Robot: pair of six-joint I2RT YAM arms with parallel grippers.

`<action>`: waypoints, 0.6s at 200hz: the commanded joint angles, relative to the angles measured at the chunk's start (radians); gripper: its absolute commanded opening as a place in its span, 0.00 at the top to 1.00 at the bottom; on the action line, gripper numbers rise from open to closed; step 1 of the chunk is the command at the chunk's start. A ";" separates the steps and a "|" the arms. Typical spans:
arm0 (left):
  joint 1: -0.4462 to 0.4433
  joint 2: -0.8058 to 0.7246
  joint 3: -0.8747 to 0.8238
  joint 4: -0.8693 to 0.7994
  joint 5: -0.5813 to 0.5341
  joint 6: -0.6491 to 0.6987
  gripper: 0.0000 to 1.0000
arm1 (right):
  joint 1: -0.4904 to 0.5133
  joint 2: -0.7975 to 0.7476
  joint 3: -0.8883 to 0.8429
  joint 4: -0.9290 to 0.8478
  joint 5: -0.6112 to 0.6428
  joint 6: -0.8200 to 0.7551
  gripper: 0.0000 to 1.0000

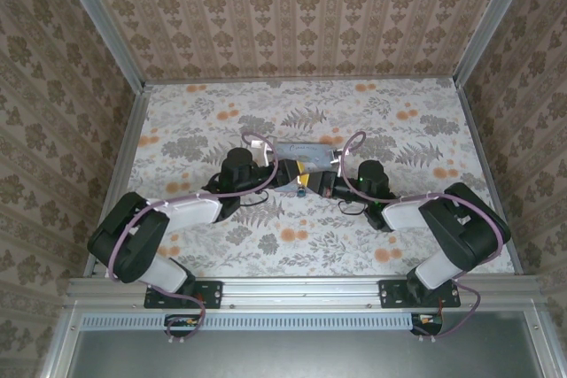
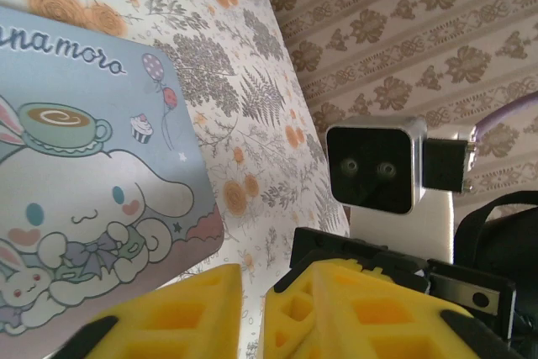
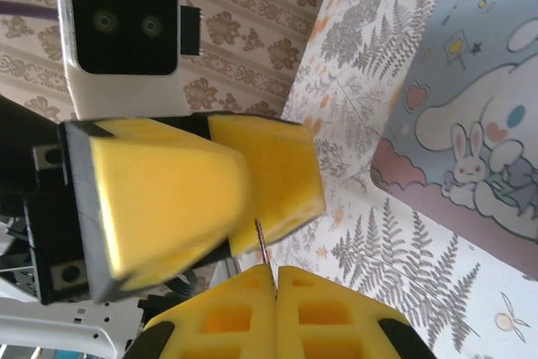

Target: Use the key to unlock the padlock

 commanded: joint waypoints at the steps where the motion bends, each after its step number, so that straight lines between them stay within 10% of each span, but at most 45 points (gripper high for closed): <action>1: 0.040 -0.081 -0.008 -0.053 -0.037 -0.069 0.56 | -0.012 -0.049 -0.011 -0.097 -0.042 -0.095 1.00; 42: 0.093 -0.234 0.051 -0.381 -0.046 -0.042 0.38 | -0.015 -0.101 0.011 -0.257 -0.065 -0.189 1.00; 120: 0.111 -0.218 0.216 -0.787 0.001 -0.026 0.40 | 0.006 -0.253 0.067 -0.597 0.107 -0.390 1.00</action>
